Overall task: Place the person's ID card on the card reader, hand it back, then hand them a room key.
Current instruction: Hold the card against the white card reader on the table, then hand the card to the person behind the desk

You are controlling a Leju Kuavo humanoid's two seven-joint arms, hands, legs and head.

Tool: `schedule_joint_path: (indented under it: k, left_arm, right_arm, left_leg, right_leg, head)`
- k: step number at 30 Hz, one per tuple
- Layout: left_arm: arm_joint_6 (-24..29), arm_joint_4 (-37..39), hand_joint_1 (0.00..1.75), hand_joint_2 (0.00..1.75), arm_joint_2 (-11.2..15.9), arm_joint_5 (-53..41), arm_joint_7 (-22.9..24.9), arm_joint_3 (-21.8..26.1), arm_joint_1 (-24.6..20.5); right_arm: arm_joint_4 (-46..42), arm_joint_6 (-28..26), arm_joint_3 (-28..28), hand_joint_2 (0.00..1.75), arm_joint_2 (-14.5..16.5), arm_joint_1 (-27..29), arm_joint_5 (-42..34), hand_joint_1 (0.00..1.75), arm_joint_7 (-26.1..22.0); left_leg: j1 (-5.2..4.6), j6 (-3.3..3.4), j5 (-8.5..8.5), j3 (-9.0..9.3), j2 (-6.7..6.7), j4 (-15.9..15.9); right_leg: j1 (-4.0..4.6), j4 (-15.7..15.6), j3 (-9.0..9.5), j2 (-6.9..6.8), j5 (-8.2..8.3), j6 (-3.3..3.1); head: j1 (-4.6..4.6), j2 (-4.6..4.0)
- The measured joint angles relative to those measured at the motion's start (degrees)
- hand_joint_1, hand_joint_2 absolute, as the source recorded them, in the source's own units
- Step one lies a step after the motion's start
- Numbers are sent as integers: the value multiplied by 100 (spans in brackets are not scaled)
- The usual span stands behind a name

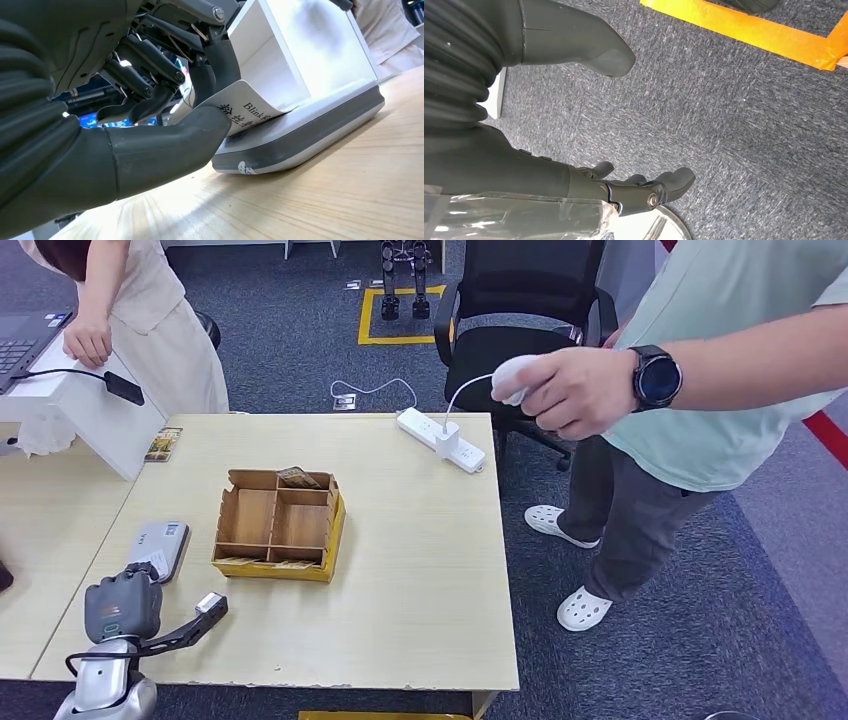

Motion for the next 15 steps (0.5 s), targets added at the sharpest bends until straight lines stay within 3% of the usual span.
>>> schedule_joint_path:
  k: [8,15]
  left_arm:
    - [209,-343,175,175,-32,1469,-910,75,-72]
    - [347,-867,175,175,138,1620,-1007,221,-463]
  right_arm:
    - [0,-73,-50,175,-1,2,22,0,-1]
    - [-1,-59,-61,175,0,0,104,0,-1]
  left_leg:
    - [0,5,7,-1,-2,1]
    - [0,4,12,-3,-2,1]
  right_leg:
    - [0,0,0,-3,3,3]
    - [1,0,-1,-3,8,3]
  head:
    - [0,0]
    - [3,0]
